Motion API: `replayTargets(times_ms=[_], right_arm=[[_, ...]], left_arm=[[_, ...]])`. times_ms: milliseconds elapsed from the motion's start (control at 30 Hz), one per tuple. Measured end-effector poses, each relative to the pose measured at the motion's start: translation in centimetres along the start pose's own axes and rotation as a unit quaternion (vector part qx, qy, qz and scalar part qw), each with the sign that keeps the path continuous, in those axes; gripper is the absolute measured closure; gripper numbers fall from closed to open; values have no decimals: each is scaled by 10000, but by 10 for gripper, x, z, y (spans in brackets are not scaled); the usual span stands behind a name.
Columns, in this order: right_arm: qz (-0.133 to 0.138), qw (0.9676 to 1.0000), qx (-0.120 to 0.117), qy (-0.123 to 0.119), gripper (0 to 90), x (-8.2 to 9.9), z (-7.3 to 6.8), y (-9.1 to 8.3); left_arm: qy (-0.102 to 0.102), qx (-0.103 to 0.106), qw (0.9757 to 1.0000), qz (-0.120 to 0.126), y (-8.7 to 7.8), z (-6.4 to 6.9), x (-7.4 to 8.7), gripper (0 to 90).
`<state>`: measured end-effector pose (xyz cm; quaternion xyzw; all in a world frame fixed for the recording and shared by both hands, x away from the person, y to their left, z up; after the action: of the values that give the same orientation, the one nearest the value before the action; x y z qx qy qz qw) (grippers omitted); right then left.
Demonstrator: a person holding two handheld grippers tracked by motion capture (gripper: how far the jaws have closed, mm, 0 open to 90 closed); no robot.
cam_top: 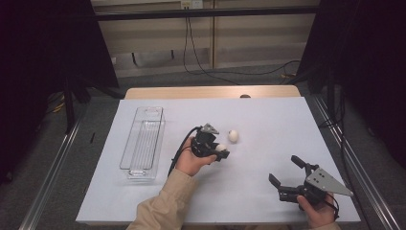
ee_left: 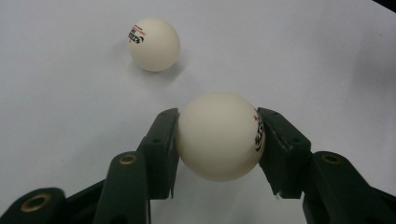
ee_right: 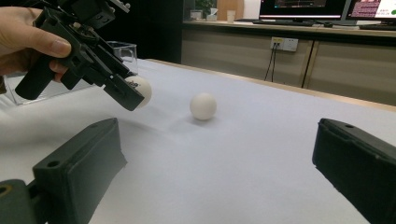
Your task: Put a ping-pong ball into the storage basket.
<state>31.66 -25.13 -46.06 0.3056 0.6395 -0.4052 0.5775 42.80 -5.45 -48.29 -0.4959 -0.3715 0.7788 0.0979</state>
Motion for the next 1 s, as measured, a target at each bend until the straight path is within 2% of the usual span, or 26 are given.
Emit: replayTargets(times_ms=[600,1000], right_arm=[[20,10000,-27,9,12,-1,0,1],[17,10000,-44,12,12,-1,-1,2]], left_arm=[[-139,-42,9999,31,-8,-6,0,511],[-221,-153,9996,53,-16,-12,0,511]])
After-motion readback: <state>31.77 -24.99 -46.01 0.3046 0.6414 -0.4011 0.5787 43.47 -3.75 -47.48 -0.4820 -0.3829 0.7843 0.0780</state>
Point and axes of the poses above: each handheld gripper's, and its own axes: y roughly forward along the jaws, x roughly out of its underside, z roughly to its right, the point moved 9 cm from there along y, roughly forward along the jaws
